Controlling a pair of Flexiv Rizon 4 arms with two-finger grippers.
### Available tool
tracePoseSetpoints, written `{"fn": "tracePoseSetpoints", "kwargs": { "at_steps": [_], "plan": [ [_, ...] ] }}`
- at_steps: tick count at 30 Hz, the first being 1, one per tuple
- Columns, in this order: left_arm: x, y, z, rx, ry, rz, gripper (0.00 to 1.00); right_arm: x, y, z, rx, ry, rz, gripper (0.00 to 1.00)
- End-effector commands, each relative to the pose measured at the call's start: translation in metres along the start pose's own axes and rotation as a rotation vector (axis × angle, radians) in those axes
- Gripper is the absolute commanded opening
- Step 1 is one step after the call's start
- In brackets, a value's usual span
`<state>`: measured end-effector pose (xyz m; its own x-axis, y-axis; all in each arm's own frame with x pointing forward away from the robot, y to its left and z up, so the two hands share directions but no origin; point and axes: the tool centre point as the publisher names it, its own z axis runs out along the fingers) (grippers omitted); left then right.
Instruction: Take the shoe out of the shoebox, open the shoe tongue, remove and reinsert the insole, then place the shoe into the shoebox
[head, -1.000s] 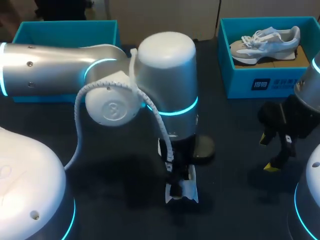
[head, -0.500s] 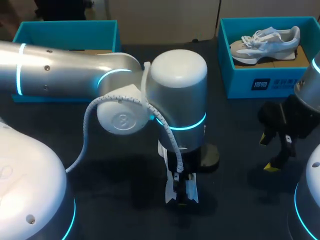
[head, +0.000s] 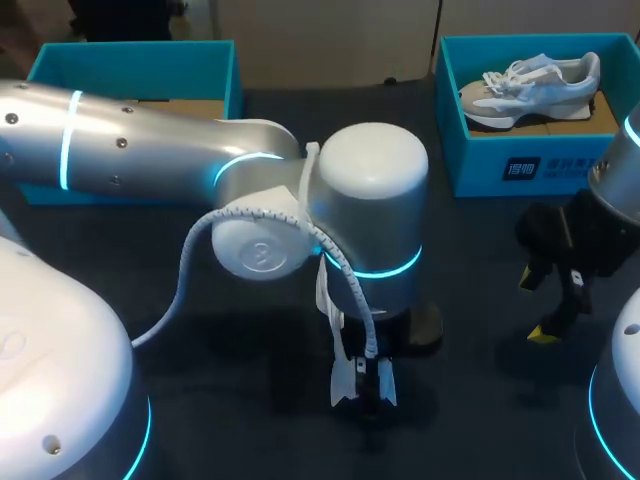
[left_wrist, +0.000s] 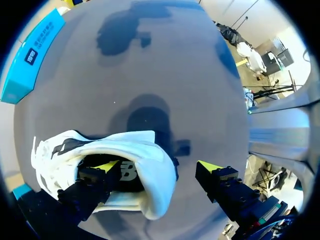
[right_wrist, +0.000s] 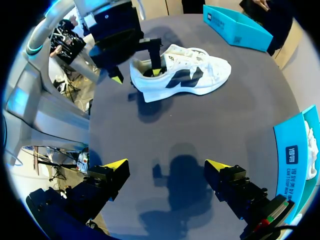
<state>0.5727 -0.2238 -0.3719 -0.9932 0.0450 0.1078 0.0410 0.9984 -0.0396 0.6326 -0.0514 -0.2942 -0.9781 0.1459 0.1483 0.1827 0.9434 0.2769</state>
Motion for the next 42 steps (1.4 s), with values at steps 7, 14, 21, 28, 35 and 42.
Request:
{"fn": "tracePoseSetpoints", "kwargs": {
  "at_steps": [7, 14, 21, 28, 35, 42],
  "plan": [
    [0.001, -0.002, 0.012, -0.011, -0.020, -0.026, 0.85, 0.000, 0.000, 0.001, 0.001, -0.001, -0.001, 1.00],
    [0.000, -0.001, 0.019, -0.020, -0.020, -0.036, 0.77, 0.000, 0.000, 0.001, 0.001, -0.001, -0.001, 1.00],
    [0.001, -0.001, 0.023, -0.025, -0.016, -0.039, 0.45, 0.000, 0.000, 0.001, 0.001, -0.001, -0.001, 1.00],
    [0.001, 0.001, 0.026, -0.032, -0.009, -0.045, 0.00, 0.000, 0.000, 0.001, 0.001, -0.001, -0.001, 1.00],
    [-0.004, 0.006, 0.013, -0.023, -0.017, -0.040, 0.00, 0.000, 0.000, 0.001, 0.001, -0.001, -0.001, 1.00],
    [-0.013, 0.012, -0.010, -0.031, -0.040, -0.011, 0.00, 0.000, 0.000, 0.001, 0.001, -0.001, -0.001, 1.00]
  ]
}}
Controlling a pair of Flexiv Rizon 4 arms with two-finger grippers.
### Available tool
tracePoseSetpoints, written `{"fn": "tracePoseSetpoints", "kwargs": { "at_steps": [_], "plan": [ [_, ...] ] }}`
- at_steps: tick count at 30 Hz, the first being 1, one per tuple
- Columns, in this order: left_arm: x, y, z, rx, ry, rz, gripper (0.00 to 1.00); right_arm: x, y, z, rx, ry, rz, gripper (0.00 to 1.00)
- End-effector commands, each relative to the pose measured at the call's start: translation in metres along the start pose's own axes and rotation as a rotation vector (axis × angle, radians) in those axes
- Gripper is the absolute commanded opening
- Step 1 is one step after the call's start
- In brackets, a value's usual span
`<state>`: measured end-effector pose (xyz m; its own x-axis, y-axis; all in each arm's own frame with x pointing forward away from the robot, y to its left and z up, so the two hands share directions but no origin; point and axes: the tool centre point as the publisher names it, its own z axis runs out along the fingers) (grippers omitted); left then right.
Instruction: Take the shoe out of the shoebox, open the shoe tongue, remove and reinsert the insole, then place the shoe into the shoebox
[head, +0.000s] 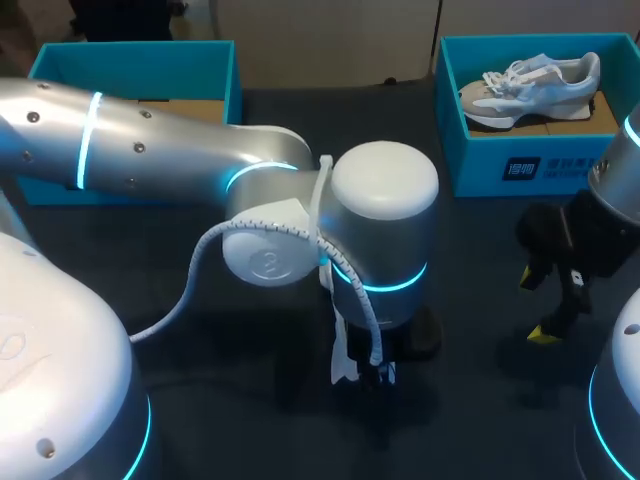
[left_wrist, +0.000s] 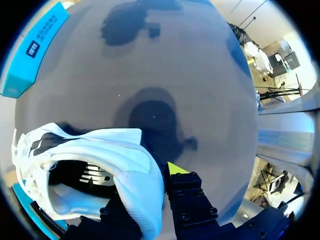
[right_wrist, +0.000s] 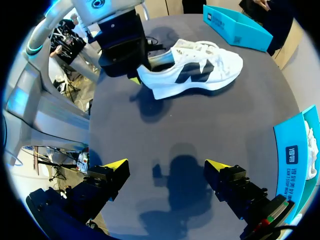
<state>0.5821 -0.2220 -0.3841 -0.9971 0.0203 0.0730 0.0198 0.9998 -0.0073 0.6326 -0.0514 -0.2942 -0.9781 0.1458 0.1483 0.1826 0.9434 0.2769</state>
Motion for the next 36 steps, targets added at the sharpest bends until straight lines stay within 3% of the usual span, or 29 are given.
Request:
{"fn": "tracePoseSetpoints", "kwargs": {
  "at_steps": [1, 13, 29, 36],
  "plan": [
    [-0.005, 0.011, -0.024, 0.007, 0.002, 0.021, 0.00, 0.000, 0.000, 0.001, 0.001, -0.001, -0.001, 1.00],
    [-0.036, 0.032, -0.079, 0.014, 0.026, 0.076, 0.00, 0.000, 0.000, 0.001, 0.001, -0.001, -0.001, 1.00],
    [-0.070, 0.073, -0.186, 0.004, 0.072, 0.129, 0.00, 0.000, 0.000, 0.001, 0.001, -0.001, -0.001, 1.00],
    [-0.080, 0.091, -0.226, -0.005, 0.034, 0.105, 0.00, 0.000, 0.000, 0.001, 0.001, -0.001, -0.001, 1.00]
  ]
}}
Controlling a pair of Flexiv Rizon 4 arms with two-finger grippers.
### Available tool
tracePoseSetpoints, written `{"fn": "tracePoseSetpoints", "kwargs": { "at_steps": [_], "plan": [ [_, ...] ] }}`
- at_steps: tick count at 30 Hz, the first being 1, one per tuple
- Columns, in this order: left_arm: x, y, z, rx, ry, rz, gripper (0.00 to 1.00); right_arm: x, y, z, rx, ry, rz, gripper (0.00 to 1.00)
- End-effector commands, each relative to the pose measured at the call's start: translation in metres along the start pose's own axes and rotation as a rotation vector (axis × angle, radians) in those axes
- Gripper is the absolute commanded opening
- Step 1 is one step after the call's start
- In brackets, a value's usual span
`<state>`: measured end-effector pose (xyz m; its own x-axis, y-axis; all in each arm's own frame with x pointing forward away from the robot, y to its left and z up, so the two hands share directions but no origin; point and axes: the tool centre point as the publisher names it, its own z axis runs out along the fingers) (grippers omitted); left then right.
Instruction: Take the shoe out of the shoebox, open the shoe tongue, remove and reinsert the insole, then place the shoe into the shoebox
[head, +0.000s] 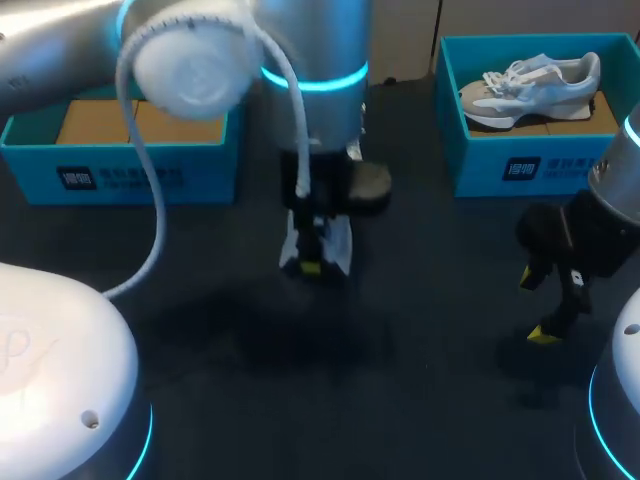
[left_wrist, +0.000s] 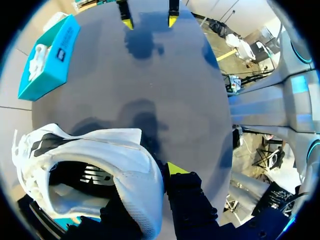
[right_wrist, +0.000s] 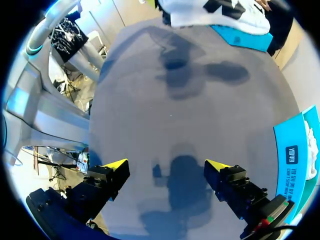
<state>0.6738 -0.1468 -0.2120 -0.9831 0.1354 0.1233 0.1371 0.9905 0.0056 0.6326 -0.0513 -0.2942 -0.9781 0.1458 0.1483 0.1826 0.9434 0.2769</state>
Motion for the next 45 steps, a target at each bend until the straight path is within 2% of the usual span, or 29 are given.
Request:
{"fn": "tracePoseSetpoints", "kwargs": {
  "at_steps": [1, 7, 19, 31, 45],
  "plan": [
    [-0.001, 0.021, -0.051, 0.005, -0.036, -0.029, 0.00, 0.000, 0.000, 0.001, 0.001, -0.001, -0.001, 1.00],
    [-0.012, 0.047, -0.067, 0.002, -0.031, -0.053, 0.00, 0.000, 0.000, 0.001, 0.001, -0.001, -0.001, 1.00],
    [-0.037, 0.113, -0.087, 0.037, 0.010, -0.063, 0.00, 0.000, 0.000, 0.001, 0.001, -0.001, -0.001, 1.00],
    [-0.095, 0.159, -0.102, 0.022, 0.068, -0.016, 0.00, 0.000, 0.000, 0.001, 0.001, -0.001, -0.001, 1.00],
    [-0.095, 0.159, -0.102, 0.022, 0.068, -0.016, 0.00, 0.000, 0.000, 0.001, 0.001, -0.001, -0.001, 1.00]
  ]
}}
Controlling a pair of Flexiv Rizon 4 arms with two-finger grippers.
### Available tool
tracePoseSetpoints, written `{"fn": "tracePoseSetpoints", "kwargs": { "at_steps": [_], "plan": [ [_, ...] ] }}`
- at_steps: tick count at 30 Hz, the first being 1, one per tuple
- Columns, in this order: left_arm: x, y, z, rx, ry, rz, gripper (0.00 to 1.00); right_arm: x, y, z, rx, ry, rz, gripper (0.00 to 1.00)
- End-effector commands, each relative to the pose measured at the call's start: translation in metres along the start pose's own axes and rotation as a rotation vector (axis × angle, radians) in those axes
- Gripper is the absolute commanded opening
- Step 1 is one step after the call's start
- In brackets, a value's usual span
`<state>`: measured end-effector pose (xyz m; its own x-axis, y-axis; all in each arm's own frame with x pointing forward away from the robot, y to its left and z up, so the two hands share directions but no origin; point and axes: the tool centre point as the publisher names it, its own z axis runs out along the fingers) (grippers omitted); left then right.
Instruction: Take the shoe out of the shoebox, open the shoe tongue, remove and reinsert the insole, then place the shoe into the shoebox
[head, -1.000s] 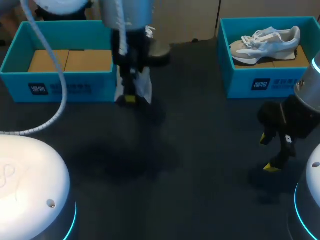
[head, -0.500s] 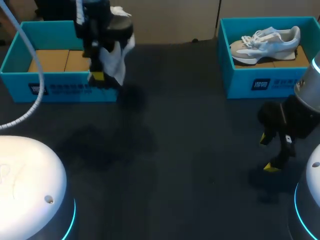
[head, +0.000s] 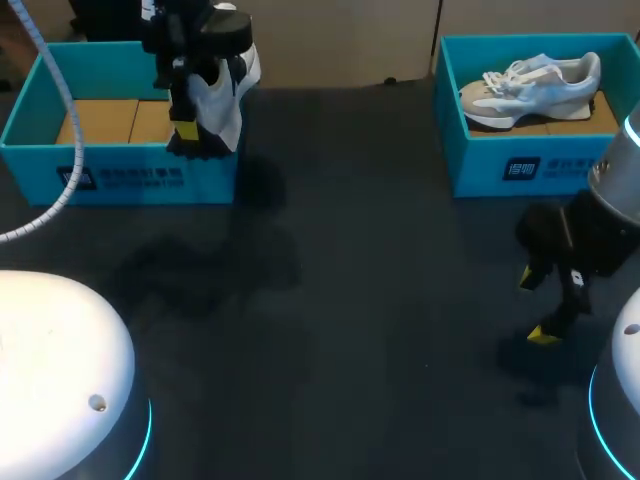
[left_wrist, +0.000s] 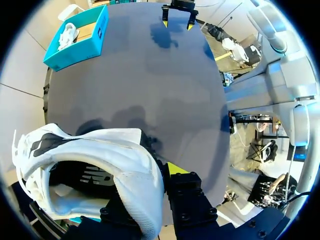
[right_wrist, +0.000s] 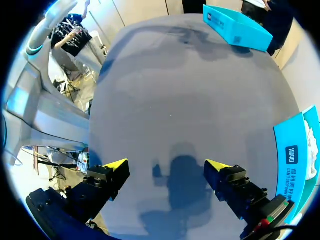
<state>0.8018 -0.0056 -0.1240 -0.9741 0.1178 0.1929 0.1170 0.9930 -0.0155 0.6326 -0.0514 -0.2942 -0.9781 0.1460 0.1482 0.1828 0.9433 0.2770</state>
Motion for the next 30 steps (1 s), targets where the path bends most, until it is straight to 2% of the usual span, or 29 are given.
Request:
{"fn": "tracePoseSetpoints", "kwargs": {
  "at_steps": [1, 14, 20, 30],
  "plan": [
    [0.001, 0.001, -0.002, -0.002, -0.002, 0.001, 0.00, 0.000, 0.000, 0.001, 0.001, 0.000, -0.001, 1.00],
    [0.001, 0.001, -0.002, -0.002, -0.002, 0.001, 0.00, 0.000, 0.000, 0.001, 0.001, 0.000, -0.001, 1.00],
    [-0.023, 0.014, -0.013, -0.014, -0.016, 0.037, 0.00, 0.000, 0.000, 0.001, 0.001, 0.000, -0.001, 1.00],
    [-0.070, 0.059, -0.029, -0.009, -0.014, 0.066, 0.00, 0.000, 0.000, 0.001, 0.001, 0.000, -0.001, 1.00]
  ]
}}
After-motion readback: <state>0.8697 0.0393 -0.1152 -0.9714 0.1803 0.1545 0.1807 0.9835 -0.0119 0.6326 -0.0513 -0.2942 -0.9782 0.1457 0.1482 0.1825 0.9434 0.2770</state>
